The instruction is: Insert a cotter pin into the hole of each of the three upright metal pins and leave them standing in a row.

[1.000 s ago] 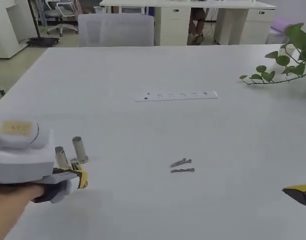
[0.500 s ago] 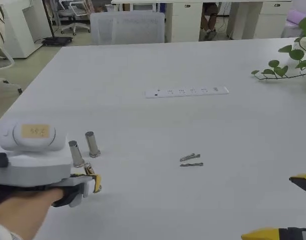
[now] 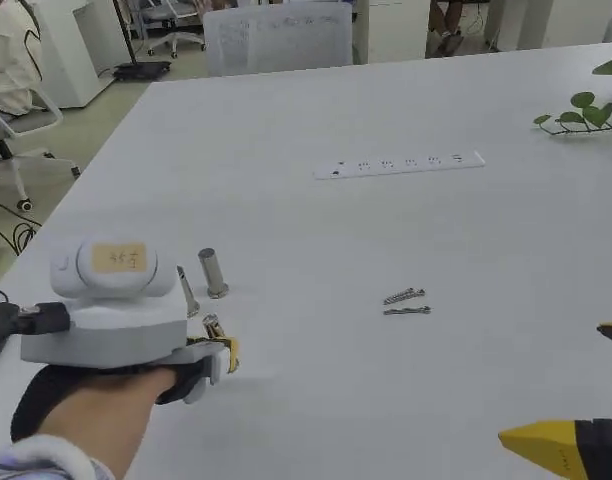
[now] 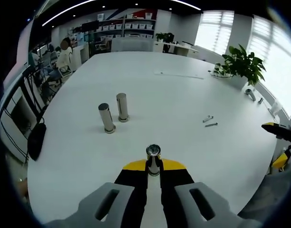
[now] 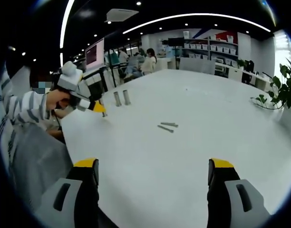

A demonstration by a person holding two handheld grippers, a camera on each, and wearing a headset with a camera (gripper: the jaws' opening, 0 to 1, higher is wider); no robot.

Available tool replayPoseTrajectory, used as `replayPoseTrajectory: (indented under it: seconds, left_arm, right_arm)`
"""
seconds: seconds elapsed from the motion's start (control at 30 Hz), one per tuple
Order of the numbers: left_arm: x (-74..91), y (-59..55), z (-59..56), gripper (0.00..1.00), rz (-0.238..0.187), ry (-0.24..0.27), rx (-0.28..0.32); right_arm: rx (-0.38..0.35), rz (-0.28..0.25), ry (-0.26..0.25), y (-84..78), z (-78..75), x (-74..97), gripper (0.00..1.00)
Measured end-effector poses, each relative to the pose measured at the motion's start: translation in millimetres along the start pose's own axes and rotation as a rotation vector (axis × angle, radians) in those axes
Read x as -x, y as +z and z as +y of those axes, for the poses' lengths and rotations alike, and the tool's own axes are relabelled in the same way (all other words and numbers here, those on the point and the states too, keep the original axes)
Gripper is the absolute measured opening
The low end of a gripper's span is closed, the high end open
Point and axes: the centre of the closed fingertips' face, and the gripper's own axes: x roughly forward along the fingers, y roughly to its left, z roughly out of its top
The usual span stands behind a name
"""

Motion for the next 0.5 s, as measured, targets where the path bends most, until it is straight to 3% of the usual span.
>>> replayPoseTrajectory:
  seconds: [0.5]
  left_arm:
    - [-15.3,-7.4,-15.3,0.07,-0.046,0.061,-0.02]
  right_arm:
    - [0.018,0.002,-0.009,-5.2,-2.7,6.1,0.95]
